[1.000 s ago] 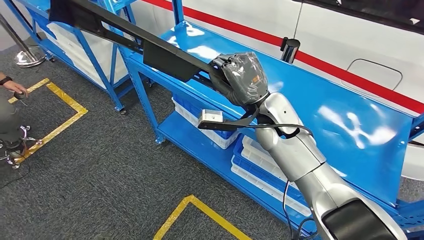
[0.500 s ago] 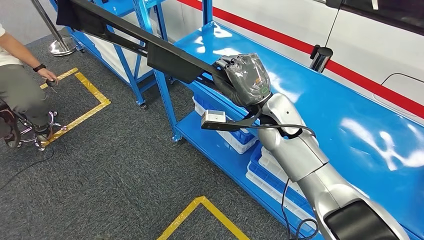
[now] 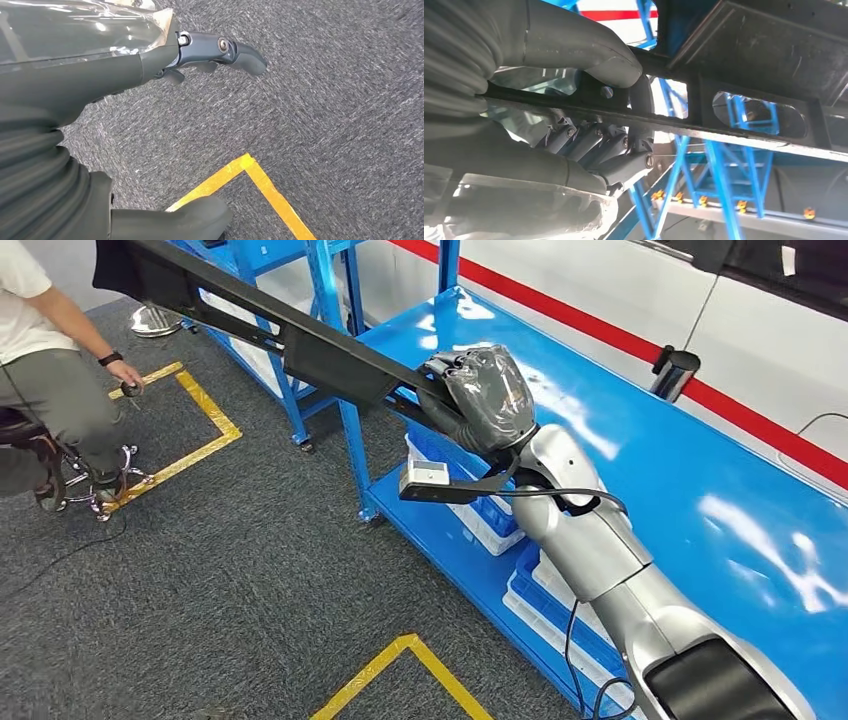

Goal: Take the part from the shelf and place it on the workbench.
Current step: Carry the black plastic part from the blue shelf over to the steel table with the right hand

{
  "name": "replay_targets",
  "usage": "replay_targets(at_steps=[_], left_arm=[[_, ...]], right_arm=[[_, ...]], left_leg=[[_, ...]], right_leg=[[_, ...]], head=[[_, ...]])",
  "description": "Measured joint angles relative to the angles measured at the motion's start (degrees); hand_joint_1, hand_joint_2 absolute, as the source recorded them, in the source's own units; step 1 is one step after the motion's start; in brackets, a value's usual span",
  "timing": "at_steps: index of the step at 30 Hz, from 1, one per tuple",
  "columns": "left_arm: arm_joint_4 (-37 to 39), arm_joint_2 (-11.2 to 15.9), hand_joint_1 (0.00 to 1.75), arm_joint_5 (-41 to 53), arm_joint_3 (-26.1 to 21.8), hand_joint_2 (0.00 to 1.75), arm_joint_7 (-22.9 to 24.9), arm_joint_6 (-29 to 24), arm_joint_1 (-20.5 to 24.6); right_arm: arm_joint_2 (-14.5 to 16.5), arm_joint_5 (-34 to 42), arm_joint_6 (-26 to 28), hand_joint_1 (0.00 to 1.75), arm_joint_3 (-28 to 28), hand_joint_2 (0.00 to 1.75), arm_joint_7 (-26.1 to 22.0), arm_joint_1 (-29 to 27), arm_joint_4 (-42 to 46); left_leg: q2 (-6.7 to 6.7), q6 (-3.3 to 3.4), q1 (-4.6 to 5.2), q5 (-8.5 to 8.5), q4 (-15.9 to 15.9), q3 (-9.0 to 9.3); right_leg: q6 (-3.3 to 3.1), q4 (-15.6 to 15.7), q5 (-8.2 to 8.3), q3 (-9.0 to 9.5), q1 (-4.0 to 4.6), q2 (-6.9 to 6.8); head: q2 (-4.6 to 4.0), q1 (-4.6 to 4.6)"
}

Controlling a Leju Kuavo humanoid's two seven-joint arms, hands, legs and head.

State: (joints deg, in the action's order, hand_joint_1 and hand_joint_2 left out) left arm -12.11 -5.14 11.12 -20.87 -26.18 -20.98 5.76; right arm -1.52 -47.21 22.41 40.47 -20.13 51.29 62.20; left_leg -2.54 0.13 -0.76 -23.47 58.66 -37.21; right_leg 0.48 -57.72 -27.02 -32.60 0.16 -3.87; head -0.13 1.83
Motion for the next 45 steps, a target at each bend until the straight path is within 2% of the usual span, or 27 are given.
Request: replay_targets(at_steps=[1,3,6,7,8,9,10,12,14,16,17,19,21,23,24,25,27,29,32,34,37,38,39,40,42,44,45], left_arm=[[0.0,0.0,0.0,0.1,0.0,1.75,0.0,0.0,0.0],[0.0,-0.1,0.0,0.1,0.0,1.75,0.0,0.1,0.0],[0.0,0.0,0.0,0.2,0.0,1.75,0.0,0.3,0.1],[0.0,0.0,0.0,0.2,0.0,1.75,0.0,0.3,0.1],[0.0,0.0,0.0,0.2,0.0,1.75,0.0,0.4,0.1],[0.0,0.0,0.0,0.2,0.0,1.75,0.1,0.4,0.0],[0.0,0.0,0.0,0.2,0.0,1.75,0.1,0.4,0.0],[0.0,-0.1,0.0,0.2,0.0,1.75,0.1,0.4,0.0],[0.0,-0.1,0.0,0.2,0.0,1.75,0.1,0.4,0.0],[0.1,0.0,0.0,0.0,0.0,1.75,0.1,0.4,-0.2],[0.1,0.0,0.0,-0.3,-0.1,1.75,0.0,0.4,-0.4],[0.1,0.2,0.0,-1.1,-0.4,1.75,-0.4,0.4,-0.7],[0.1,0.2,0.0,-1.9,-0.9,1.75,-0.9,0.4,-0.8],[0.1,0.3,0.0,-2.8,-1.6,1.75,-1.2,0.4,-1.1],[0.1,0.4,0.0,-3.3,-2.0,1.75,-1.4,0.3,-1.4],[0.1,0.4,0.0,-3.7,-2.5,1.75,-1.4,0.2,-1.6],[0.2,0.5,0.0,-4.5,-3.3,1.75,-1.5,-0.1,-1.8],[0.2,0.6,0.0,-4.9,-4.0,1.75,-1.5,-0.4,-1.8],[0.2,0.7,0.0,-5.1,-4.7,1.75,-1.2,-0.5,-1.9],[0.2,0.7,0.0,-5.1,-5.0,1.75,-1.0,-0.5,-2.0],[0.2,0.8,0.0,-5.1,-5.3,1.75,-0.9,-0.5,-1.9],[0.2,0.8,0.0,-5.1,-5.3,1.75,-0.9,-0.5,-1.9],[0.2,0.8,0.0,-5.1,-5.4,1.75,-0.8,-0.5,-2.0],[0.2,0.7,0.0,-5.1,-5.4,1.75,-0.7,-0.5,-2.0],[0.2,0.6,0.0,-5.0,-5.4,1.75,-0.5,-0.6,-2.1],[0.2,0.5,0.0,-4.8,-5.5,1.75,-0.5,-0.6,-2.1],[0.2,0.4,0.0,-4.7,-5.5,1.75,-0.4,-0.7,-2.2]], right_arm=[[0.0,0.0,0.0,1.75,0.0,1.75,-0.1,0.0,0.0],[0.0,0.0,0.0,1.75,0.0,1.75,-0.2,0.0,0.1],[-0.4,-0.1,0.0,1.75,0.0,1.75,-0.2,-0.4,0.3],[-0.6,-0.1,-0.1,1.75,0.1,1.75,-0.2,-0.7,0.3],[-0.7,-0.1,-0.1,1.75,0.1,1.75,-0.2,-0.9,0.3],[-0.8,-0.2,-0.2,1.75,0.2,1.75,-0.2,-1.1,0.4],[-0.9,-0.2,-0.3,1.75,0.2,1.75,-0.2,-1.2,0.4],[-1.0,-0.2,-0.3,1.75,0.3,1.75,-0.2,-1.2,0.7],[-1.0,-0.2,-0.4,1.75,0.4,1.75,-0.2,-1.3,0.8],[-0.8,-0.1,-0.4,1.75,0.5,1.75,-0.3,-1.4,0.9],[-0.6,0.0,-0.5,1.75,0.5,1.75,-0.3,-1.4,1.0],[0.2,0.5,-0.5,1.75,0.7,1.75,-0.7,-1.3,1.0],[1.2,0.8,-0.5,1.75,0.8,1.75,-1.1,-1.1,0.9],[2.5,1.0,-0.7,1.75,1.3,1.75,-1.5,-1.1,0.6],[3.4,1.0,-0.8,1.75,1.5,1.75,-1.6,-1.0,0.3],[4.4,1.0,-0.9,1.75,1.8,1.75,-1.6,-0.8,0.1],[6.5,0.9,-1.1,1.75,2.4,1.75,-1.4,-0.2,-0.3],[8.2,0.7,-1.5,1.75,2.9,1.75,-1.2,0.4,-0.7],[10.3,0.0,-1.9,1.75,3.5,1.75,-0.6,0.9,-1.4],[11.2,-0.4,-2.0,1.75,3.9,1.75,-0.2,1.2,-1.8],[11.5,-0.8,-2.0,1.75,4.1,1.75,0.0,1.3,-2.6],[11.5,-0.9,-2.0,1.75,4.2,1.75,0.1,1.2,-2.9],[11.5,-1.1,-2.0,1.75,4.3,1.75,0.2,1.1,-3.1],[11.5,-1.3,-2.0,1.75,4.3,1.75,0.4,1.1,-3.2],[11.7,-2.0,-2.1,1.75,4.4,1.75,0.8,1.3,-3.3],[11.8,-2.4,-2.4,1.75,4.3,1.75,1.0,1.5,-3.3],[11.8,-2.6,-2.6,1.75,4.2,1.75,1.0,1.5,-3.3]], left_leg=[[0.6,0.43,0.02,0.09,-0.1,0.05],[1.64,1.28,0.01,0.41,-0.6,0.26],[3.37,2.09,-0.03,0.61,-0.8,0.41],[4.11,2.13,-0.03,0.6,-0.8,0.41],[4.84,2.14,-0.02,0.58,-0.8,0.42],[5.56,2.13,-0.02,0.58,-0.7,0.43],[6.24,2.11,-0.02,0.58,-0.7,0.45],[7.45,1.91,0.08,0.54,-0.5,0.38],[8.48,1.43,0.18,0.54,-0.4,0.13],[9.37,0.74,0.06,0.63,-0.4,-0.09],[9.12,0.42,0.02,0.44,-0.2,-0.2],[6.78,-0.22,0.05,-1.31,2.5,-1.38],[4.01,-0.78,-0.1,-4.62,9.1,-4.46],[3.06,-1.2,-0.42,-6.49,14.7,-7.49],[2.79,-1.34,-0.54,-6.01,14.9,-7.71],[2.42,-1.41,-0.62,-4.56,12.7,-6.63],[0.39,-1.34,-0.53,-1.2,4.9,-2.43],[-0.86,-0.76,-0.16,0.15,0.3,0.06],[0.66,0.35,0.11,0.3,-0.5,0.24],[1.75,1.12,-0.05,0.66,-1.0,0.5],[3.66,1.76,-0.13,0.81,-1.2,0.6],[4.42,1.79,-0.12,0.8,-1.2,0.6],[5.2,1.79,-0.12,0.8,-1.2,0.6],[5.95,1.78,-0.11,0.81,-1.1,0.61],[7.33,1.7,-0.14,0.83,-1.0,0.59],[8.48,1.34,-0.04,0.83,-0.8,0.41],[8.95,1.03,-0.06,0.87,-0.8,0.29]], right_leg=[[0.31,0.0,-0.21,-0.03,0.02,-0.35],[0.65,-1.8,-1.37,-0.76,-0.13,0.51],[0.19,-12.0,-5.48,-5.7,-0.4,3.1],[0.21,-15.3,-6.39,-7.47,-0.41,3.41],[0.43,-16.8,-6.48,-8.47,-0.41,3.58],[0.82,-15.9,-5.67,-8.35,-0.4,3.74],[1.25,-12.9,-4.17,-7.18,-0.45,4.02],[1.69,-5.0,-0.89,-3.64,-0.71,5.88],[1.36,-1.1,0.62,-1.81,-0.82,7.1],[0.62,-0.7,0.86,-1.53,-0.81,6.29],[0.25,-0.5,0.98,-1.29,-0.92,5.8],[-0.73,-0.1,1.14,-0.76,-1.24,4.81],[-1.42,0.0,0.97,-0.45,-0.98,3.79],[-1.67,0.0,0.79,-0.33,-0.71,2.65],[-1.74,0.0,0.71,-0.3,-0.65,2.08],[-1.73,0.0,0.61,-0.25,-0.62,1.6],[-1.51,-0.1,0.31,-0.08,-0.4,0.74],[-0.99,-0.1,-0.05,0.08,0.03,-0.13],[-0.21,0.0,-0.57,0.28,0.18,-1.32],[-0.03,-2.3,-2.02,-0.58,0.03,0.14],[-0.65,-13.1,-6.31,-5.67,-0.19,3.12],[-0.61,-16.0,-7.04,-7.23,-0.19,3.41],[-0.37,-16.8,-6.89,-7.87,-0.18,3.58],[0.0,-15.1,-5.84,-7.32,-0.18,3.79],[0.6,-7.3,-2.47,-3.96,-0.21,5.17],[0.47,-1.5,-0.18,-1.25,-0.21,6.63],[0.26,-0.5,0.21,-0.75,-0.14,6.93]], head=[[0.0,-0.04],[0.0,-0.09],[0.0,-0.21],[0.0,-0.25],[0.0,-0.26],[0.0,-0.28],[0.0,-0.28],[0.0,-0.32],[0.0,-0.31],[0.0,-0.31],[0.0,-0.32],[0.0,0.04],[0.0,0.37],[0.0,0.36],[0.0,0.37],[0.0,0.38],[0.0,0.4],[0.0,0.26],[0.0,0.01],[0.0,-0.04],[0.0,-0.29],[0.0,-0.34],[0.0,-0.37],[0.0,-0.36],[0.0,-0.38],[0.0,-0.35],[0.0,-0.33]])
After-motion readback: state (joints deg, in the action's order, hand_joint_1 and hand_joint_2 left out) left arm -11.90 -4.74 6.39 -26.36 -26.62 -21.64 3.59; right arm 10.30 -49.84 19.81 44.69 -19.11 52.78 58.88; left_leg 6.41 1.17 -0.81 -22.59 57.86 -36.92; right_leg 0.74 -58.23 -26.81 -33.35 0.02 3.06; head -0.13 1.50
